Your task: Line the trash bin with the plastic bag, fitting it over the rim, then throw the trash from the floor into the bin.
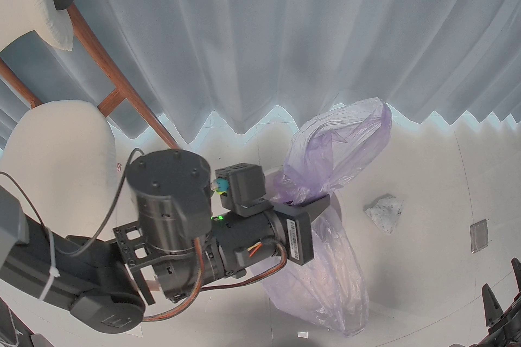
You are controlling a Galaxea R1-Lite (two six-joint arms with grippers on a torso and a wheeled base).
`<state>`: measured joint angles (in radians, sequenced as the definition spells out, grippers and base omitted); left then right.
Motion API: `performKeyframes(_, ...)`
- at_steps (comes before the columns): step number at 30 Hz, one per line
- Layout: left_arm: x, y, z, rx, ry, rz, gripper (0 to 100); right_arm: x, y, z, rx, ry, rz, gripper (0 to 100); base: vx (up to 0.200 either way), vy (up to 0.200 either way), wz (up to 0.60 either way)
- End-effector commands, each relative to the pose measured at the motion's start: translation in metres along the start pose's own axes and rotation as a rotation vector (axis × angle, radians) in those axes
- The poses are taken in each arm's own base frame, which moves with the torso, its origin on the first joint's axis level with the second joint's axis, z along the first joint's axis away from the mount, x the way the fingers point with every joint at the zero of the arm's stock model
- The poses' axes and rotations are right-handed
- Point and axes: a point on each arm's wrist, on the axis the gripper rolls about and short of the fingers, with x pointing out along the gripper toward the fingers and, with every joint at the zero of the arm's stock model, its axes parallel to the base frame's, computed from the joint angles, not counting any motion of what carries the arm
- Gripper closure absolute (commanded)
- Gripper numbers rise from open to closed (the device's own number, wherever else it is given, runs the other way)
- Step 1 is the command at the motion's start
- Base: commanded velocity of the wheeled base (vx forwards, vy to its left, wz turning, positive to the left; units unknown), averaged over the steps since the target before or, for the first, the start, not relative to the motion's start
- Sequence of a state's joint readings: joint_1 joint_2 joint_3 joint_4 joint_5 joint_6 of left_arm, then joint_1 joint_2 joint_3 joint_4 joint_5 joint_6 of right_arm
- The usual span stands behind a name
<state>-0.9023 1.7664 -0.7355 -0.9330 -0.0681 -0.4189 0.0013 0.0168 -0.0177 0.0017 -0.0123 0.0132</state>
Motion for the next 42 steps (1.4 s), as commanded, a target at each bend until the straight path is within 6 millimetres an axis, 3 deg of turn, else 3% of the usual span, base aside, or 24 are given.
performKeyframes(1,0.019,0.011,-0.005,-0.003,0.01,0.011,100,0.0,0.0,-0.005,0.001,0.001,0.0,0,0.0,0.0,0.0)
performKeyframes(9,0.039,0.041,-0.011,0.104,0.028,0.086,100,0.0,0.0,-0.005,-0.001,-0.001,0.0,0,0.0,0.0,0.0)
performKeyframes(15,0.05,0.045,-0.01,0.175,0.023,0.083,100,0.0,0.0,-0.005,-0.004,-0.001,0.0,0,0.0,0.0,0.0)
performKeyframes(27,0.064,0.039,0.002,0.467,0.095,0.039,100,0.0,0.0,-0.005,-0.001,-0.002,0.008,0,0.0,0.0,0.0)
performKeyframes(34,0.065,0.018,0.01,0.602,0.17,-0.005,100,0.0,0.0,-0.005,-0.004,-0.002,0.026,0,0.0,0.0,0.0)
performKeyframes(42,0.067,0.02,0.008,0.708,0.185,0.011,100,0.0,0.0,-0.005,0.005,-0.002,0.025,0,0.0,0.0,0.0)
